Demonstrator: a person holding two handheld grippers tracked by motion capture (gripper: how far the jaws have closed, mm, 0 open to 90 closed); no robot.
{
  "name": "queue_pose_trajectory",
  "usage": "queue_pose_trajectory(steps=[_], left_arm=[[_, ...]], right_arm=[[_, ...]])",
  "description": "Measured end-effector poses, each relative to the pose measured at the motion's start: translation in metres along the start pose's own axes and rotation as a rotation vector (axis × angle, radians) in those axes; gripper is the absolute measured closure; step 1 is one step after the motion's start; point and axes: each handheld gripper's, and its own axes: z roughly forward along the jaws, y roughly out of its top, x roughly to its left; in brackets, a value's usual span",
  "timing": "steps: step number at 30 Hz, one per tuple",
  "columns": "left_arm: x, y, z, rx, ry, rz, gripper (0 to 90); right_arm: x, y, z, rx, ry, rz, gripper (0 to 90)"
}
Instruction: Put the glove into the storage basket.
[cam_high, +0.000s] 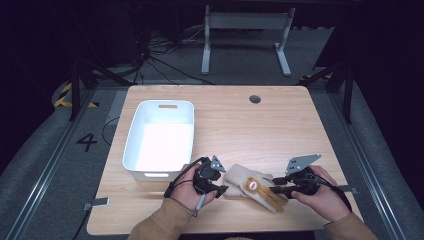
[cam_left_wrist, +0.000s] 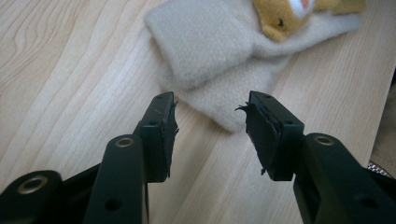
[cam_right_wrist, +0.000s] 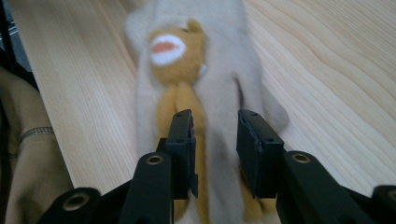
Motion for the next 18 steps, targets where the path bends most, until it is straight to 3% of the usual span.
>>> queue_pose_trajectory(steps=[4,9,15,18], left_arm=[[0.002,0.003,0.006,0.007,-0.003,0.014,54.5],[0.004,0.004,0.011,0.008,-0.007,0.014,56.9],[0.005,0.005,0.014,0.002,-0.016,0.02,58.2],[0.004,0.006,0.016,0.0,-0.027,0.024,59.5]], right_arm=[[-0.003,-0.012,-0.007,0.007,-0.017,0.041,66.6],[-0.005,-0.029,-0.007,0.057,-0.025,0.079,65.8],[-0.006,-0.039,-0.003,0.103,-0.03,0.093,65.0],[-0.006,-0.041,-0.001,0.123,-0.034,0.091,69.5]])
